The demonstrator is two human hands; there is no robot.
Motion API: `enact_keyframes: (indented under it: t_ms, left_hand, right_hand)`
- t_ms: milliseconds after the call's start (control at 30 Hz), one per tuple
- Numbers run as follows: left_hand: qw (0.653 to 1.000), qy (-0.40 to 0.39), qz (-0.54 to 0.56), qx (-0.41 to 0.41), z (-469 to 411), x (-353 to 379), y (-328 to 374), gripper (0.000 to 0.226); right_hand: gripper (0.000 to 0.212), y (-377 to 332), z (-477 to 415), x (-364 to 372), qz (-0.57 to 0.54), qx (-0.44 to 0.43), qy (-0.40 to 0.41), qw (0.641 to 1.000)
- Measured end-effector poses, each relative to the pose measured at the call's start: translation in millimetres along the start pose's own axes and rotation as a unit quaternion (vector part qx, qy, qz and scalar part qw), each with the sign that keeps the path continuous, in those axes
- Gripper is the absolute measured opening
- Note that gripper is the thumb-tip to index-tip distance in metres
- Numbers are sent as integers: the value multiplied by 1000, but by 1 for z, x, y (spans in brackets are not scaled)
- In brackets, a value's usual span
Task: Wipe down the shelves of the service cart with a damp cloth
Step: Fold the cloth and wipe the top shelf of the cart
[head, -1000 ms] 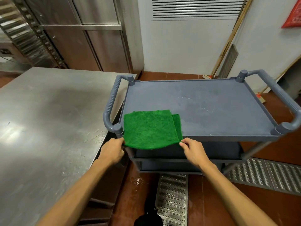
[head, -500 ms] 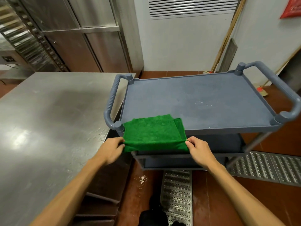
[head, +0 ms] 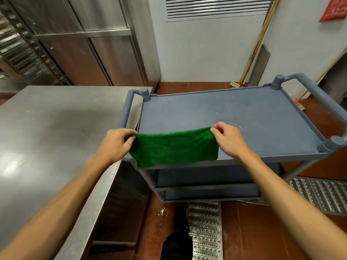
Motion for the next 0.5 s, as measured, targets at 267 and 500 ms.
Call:
enact_keyframes:
  t_ms: [267, 500]
  left_hand:
    - [999, 20, -1, 25, -107, 16, -41, 24]
    - [999, 15, 10, 27, -194, 37, -79, 28]
  right_hand:
    - [24, -14, -114, 8, 48, 3, -2, 999]
    - [24, -17, -200, 19, 96, 15, 25, 995]
Point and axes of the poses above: each hand's wrist, its own z-axis away from the middle knuckle, its own x-axis out of the palm, y = z × x, the point moved 4 cm from there along -z, towards the middle knuckle, and after that the axes turned 3 degrees about -z, right-handed, at the moved point
